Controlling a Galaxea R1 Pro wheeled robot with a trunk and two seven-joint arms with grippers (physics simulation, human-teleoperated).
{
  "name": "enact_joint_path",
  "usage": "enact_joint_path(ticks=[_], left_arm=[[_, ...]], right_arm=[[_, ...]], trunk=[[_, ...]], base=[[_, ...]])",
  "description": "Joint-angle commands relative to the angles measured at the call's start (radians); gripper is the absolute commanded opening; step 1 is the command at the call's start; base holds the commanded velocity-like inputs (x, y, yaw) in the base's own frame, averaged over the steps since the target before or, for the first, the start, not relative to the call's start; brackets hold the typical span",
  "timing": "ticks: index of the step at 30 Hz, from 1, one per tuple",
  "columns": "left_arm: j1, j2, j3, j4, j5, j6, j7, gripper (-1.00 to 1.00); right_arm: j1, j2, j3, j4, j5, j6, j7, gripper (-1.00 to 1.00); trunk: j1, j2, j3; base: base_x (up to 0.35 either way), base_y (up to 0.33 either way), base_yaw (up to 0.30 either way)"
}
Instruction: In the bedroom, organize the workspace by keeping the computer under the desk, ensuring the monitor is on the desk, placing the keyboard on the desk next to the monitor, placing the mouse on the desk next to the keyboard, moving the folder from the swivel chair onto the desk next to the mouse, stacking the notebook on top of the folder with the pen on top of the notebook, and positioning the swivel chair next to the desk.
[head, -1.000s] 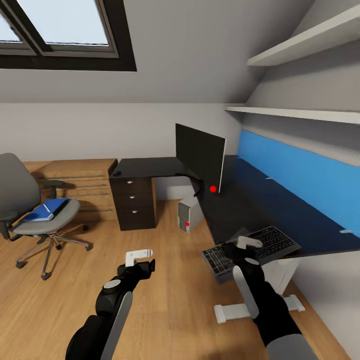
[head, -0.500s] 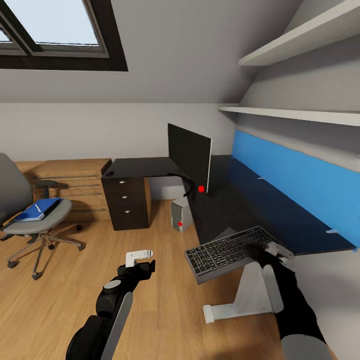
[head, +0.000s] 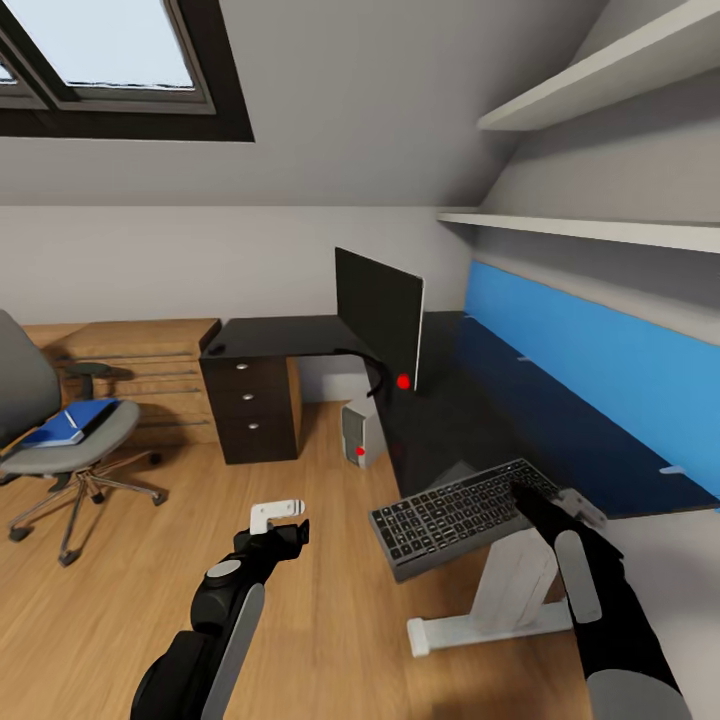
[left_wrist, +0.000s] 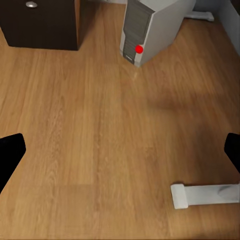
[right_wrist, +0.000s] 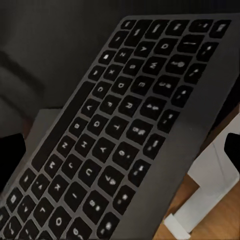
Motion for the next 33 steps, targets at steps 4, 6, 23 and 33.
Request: enact_joint_path(ticks=[4,6,23,33], left_arm=[[-0.001,0.001,0.0,-0.004,0.011,0.003,0.01,1.0],[-0.001,0.001,0.003,-0.006,0.011,0.003,0.01,1.0],[-0.001,0.0,0.08,-0.039,0.012,0.002,0.01,1.0],[-0.001,-0.001,0.08,-0.039,0.013,0.001,0.01,1.0]], right_arm=[[-0.001,-0.007,-0.014,-0.002,-0.015,0.004,-0.007,1.0],[-0.001,-0.008,-0.016,-0.002,-0.015,0.004,-0.006,1.0],[-0.001,-0.01,-0.127,0.001,-0.016,0.004,-0.007,1.0],[-0.001,-0.008,-0.128,0.02,-0.016,0.005,-0.008,1.0]], trunk=[[0.0,-0.001,-0.001],[0.0,-0.001,-0.001],[0.0,-0.001,-0.001],[0.0,-0.001,-0.001]], base=[[0.293,0.0,0.0],[0.257,0.0,0.0],[0.025,0.0,0.0],[0.0,0.0,0.0]])
